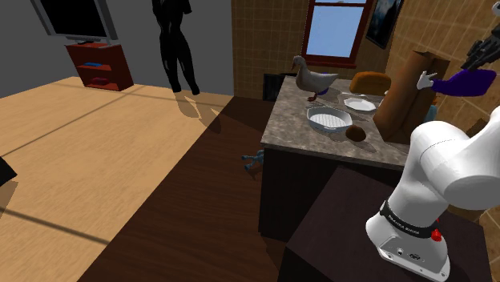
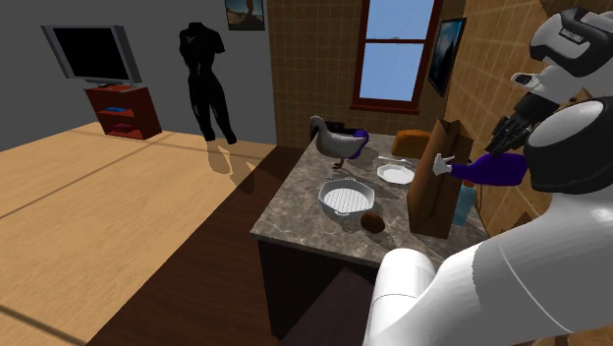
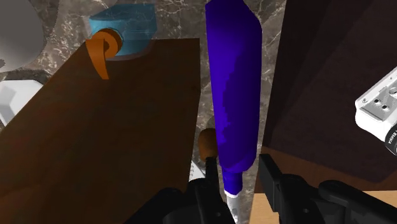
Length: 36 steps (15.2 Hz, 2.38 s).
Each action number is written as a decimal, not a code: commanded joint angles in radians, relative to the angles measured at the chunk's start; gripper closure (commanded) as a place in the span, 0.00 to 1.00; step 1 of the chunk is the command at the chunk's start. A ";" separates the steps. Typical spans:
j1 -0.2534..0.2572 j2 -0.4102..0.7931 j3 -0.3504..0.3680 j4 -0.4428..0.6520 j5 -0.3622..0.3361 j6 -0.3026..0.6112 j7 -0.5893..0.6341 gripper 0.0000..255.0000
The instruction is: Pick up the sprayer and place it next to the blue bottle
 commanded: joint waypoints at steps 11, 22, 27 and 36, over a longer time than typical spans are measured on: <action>-0.084 -0.017 0.015 -0.196 -0.018 0.159 -0.017 1.00; -0.107 -0.047 -0.013 -0.330 -0.053 0.289 -0.025 1.00; -0.105 -0.064 -0.037 -0.380 -0.073 0.345 -0.026 1.00; -0.087 -0.099 -0.092 -0.454 -0.115 0.441 -0.026 1.00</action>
